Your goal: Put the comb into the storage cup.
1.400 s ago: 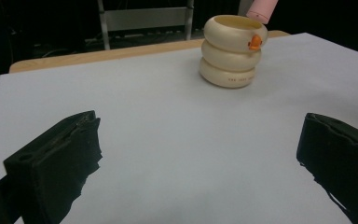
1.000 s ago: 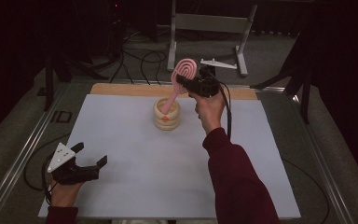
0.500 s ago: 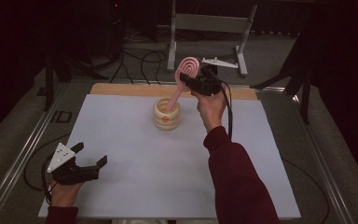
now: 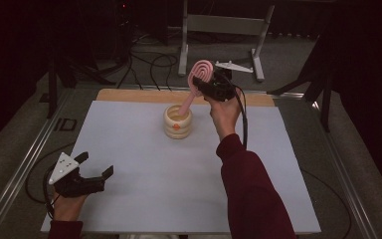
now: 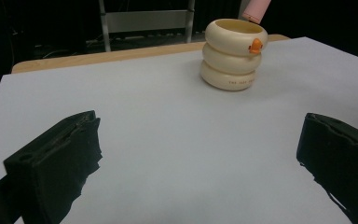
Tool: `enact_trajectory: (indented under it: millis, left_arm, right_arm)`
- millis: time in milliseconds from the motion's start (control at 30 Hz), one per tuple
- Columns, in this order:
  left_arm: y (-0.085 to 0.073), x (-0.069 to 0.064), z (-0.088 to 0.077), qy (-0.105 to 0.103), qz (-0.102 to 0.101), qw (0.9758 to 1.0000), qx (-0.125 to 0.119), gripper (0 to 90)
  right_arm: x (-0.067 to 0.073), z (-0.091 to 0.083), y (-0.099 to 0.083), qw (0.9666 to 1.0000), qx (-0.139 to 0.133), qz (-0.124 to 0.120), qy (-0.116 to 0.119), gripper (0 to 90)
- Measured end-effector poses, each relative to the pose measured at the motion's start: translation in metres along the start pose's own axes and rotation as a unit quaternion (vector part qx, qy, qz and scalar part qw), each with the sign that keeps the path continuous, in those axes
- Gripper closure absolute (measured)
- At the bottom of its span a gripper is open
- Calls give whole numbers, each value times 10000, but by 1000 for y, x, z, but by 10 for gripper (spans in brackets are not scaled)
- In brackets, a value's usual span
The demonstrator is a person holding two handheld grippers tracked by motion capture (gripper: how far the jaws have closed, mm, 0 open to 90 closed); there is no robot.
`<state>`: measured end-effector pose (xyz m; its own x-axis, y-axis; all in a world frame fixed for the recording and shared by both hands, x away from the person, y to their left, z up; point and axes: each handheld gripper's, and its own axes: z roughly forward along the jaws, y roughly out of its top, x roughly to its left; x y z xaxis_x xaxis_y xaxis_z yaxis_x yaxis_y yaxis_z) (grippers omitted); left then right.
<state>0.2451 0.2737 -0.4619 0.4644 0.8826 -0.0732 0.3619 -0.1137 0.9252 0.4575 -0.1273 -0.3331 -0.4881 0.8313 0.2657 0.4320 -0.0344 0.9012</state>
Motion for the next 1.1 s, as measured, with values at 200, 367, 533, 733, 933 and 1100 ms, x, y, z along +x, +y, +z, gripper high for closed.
enact_trajectory:
  millis: [200,367,533,733,933,1100]
  left_arm:
    - [1,0,-1,2,-17,10000,-35,0]
    - [0,0,-2,10,-15,10000,-37,0]
    - [1,0,-2,5,-29,10000,-70,0]
    - [1,1,-4,13,-42,10000,-82,0]
    - [1,1,-4,9,-44,9999,-92,0]
    - [1,1,-4,11,-46,9999,-95,0]
  right_arm:
    - [-2,1,0,10000,-56,29,-51,639]
    - [-2,1,0,9999,-114,-37,-90,639]
    - [-2,3,0,9998,-126,-40,-133,639]
    - [-4,7,-3,9998,-86,-25,-150,639]
    - [-3,11,-5,9999,-76,4,-146,639]
    - [-2,14,-6,9999,-47,3,-123,639]
